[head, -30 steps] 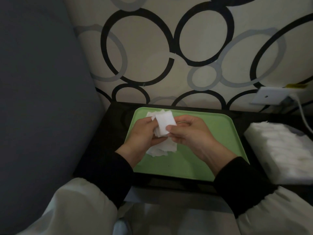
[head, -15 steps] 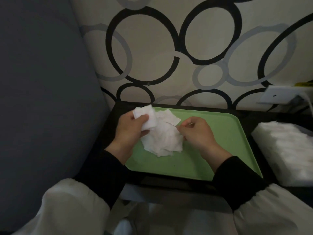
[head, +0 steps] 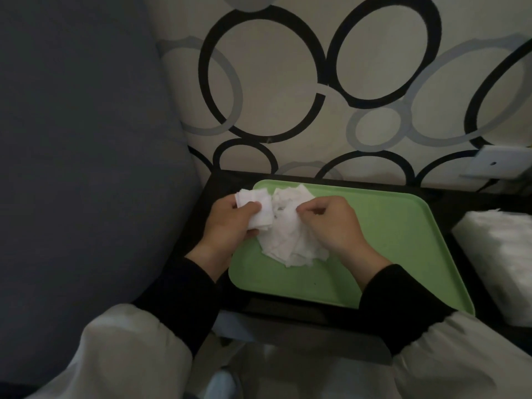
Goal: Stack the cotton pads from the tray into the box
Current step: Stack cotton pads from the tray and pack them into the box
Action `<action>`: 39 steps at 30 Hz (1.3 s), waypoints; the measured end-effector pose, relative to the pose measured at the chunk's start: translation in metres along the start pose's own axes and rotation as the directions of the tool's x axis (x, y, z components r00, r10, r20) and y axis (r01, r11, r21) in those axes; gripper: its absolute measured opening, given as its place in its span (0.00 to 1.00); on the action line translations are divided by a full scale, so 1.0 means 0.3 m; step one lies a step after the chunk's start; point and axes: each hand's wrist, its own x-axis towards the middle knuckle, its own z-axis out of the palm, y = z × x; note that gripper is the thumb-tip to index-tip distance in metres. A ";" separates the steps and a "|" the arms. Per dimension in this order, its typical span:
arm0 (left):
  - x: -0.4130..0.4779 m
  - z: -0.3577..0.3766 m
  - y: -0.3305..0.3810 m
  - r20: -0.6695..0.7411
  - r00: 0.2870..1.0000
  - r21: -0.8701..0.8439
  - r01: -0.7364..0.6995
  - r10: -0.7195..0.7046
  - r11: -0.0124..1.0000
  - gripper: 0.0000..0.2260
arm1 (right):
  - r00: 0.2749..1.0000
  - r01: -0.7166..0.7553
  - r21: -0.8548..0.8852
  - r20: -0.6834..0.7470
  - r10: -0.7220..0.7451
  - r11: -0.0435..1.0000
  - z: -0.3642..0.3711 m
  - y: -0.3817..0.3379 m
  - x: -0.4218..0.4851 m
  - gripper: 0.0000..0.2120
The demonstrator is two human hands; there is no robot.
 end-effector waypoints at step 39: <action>-0.073 0.101 0.039 0.274 0.962 -0.040 0.003 0.008 0.999 0.11 | 0.992 -0.121 0.153 -0.002 0.123 0.981 -0.099 -0.016 -0.025 0.14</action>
